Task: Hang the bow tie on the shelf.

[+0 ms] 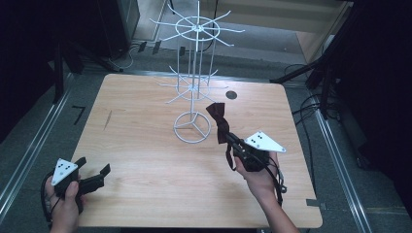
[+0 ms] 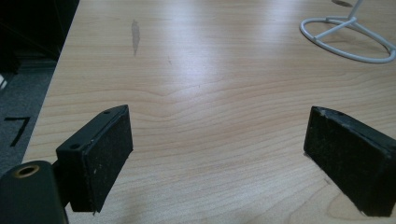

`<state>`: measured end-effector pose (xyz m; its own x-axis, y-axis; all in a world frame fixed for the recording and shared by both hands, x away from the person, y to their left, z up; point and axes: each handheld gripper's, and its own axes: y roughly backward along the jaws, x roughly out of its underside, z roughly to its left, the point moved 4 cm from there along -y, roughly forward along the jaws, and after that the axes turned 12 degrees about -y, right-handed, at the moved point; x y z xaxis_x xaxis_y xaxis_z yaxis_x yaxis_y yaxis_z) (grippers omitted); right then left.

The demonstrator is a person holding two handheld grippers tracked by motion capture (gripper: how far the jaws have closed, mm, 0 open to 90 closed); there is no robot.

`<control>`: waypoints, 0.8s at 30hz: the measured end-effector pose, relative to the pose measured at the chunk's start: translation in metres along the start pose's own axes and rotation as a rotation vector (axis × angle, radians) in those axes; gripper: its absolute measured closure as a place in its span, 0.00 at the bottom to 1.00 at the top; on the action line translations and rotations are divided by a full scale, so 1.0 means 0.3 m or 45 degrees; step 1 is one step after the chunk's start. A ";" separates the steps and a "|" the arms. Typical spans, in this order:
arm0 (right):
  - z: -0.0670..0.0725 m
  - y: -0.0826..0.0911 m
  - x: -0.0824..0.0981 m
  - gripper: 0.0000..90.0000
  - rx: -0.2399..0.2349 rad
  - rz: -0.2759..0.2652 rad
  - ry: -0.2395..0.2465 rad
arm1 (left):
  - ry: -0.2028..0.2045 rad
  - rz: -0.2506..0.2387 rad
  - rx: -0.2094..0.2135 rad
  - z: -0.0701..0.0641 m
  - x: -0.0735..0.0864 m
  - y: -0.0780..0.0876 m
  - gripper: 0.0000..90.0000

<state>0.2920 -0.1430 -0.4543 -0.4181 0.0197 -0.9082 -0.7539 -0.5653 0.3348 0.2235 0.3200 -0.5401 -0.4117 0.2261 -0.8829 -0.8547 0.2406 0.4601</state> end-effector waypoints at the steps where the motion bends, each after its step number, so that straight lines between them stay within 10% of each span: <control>1: 0.005 -0.003 -0.004 0.95 -0.005 0.003 0.006 | 0.000 0.000 -0.001 0.000 0.000 0.000 0.10; 13: 0.027 -0.037 -0.050 0.95 -0.023 0.001 0.002 | 0.000 -0.001 0.000 0.000 0.000 0.000 0.10; 24: -0.049 -0.056 -0.046 0.94 0.080 0.034 -0.067 | 0.000 0.001 0.000 0.000 0.000 0.000 0.10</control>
<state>0.3179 -0.1458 -0.4512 -0.4632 0.0500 -0.8848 -0.7717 -0.5137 0.3750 0.2234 0.3201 -0.5401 -0.4121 0.2262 -0.8826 -0.8543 0.2407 0.4606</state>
